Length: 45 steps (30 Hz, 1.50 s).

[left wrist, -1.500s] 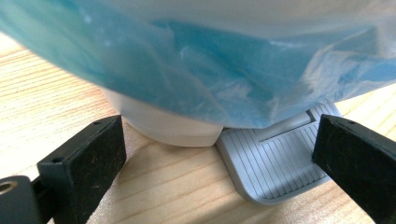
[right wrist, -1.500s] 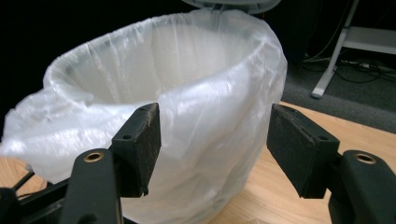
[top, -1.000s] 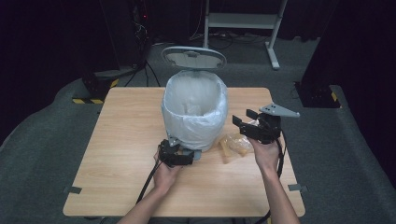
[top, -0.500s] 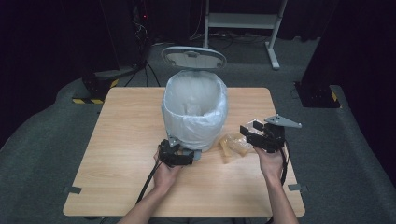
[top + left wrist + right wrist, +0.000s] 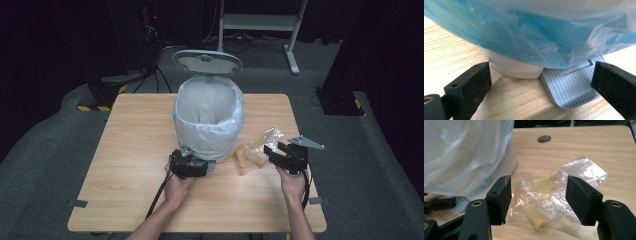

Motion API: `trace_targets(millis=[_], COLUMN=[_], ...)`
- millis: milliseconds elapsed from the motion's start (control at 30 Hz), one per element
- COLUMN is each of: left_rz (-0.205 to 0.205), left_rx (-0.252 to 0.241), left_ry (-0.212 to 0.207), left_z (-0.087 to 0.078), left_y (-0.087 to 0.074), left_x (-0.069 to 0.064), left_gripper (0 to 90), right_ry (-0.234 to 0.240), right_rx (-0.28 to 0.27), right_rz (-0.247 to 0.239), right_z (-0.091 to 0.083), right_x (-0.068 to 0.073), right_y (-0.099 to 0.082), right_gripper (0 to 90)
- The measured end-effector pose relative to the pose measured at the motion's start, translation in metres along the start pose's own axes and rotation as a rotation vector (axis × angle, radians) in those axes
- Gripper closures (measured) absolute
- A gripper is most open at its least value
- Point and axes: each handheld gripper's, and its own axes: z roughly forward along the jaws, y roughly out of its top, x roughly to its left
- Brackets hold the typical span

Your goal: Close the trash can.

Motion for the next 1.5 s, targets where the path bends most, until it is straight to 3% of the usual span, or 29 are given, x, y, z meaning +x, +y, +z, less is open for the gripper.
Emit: trace_targets(millis=[267, 667, 1067, 1300, 1500], left_rz=[0.000, 0.000, 0.000, -0.001, 0.001], left_rx=[0.000, 0.001, 0.001, -0.001, 0.001], left_ry=[0.000, 0.000, 0.000, 0.001, 0.000], left_z=[0.000, 0.000, 0.000, 0.000, 0.000], left_y=[0.000, 0.000, 0.000, 0.000, 0.000], left_x=[0.000, 0.000, 0.000, 0.000, 0.000], left_gripper=[3.0, 3.1, 3.1, 3.1, 3.1], right_ry=[-0.063, -0.118, -0.164, -0.175, -0.141], right_rx=[0.028, 0.084, 0.110, 0.111, 0.120], right_rz=[0.031, 0.097, 0.105, 0.062, 0.020], right_z=[0.013, 0.036, 0.051, 0.056, 0.059], right_x=[-0.008, -0.016, -0.017, -0.010, -0.002], right_y=[-0.011, -0.028, -0.031, -0.032, -0.030], right_gripper=[37.7, 35.4, 30.4, 30.3, 30.5])
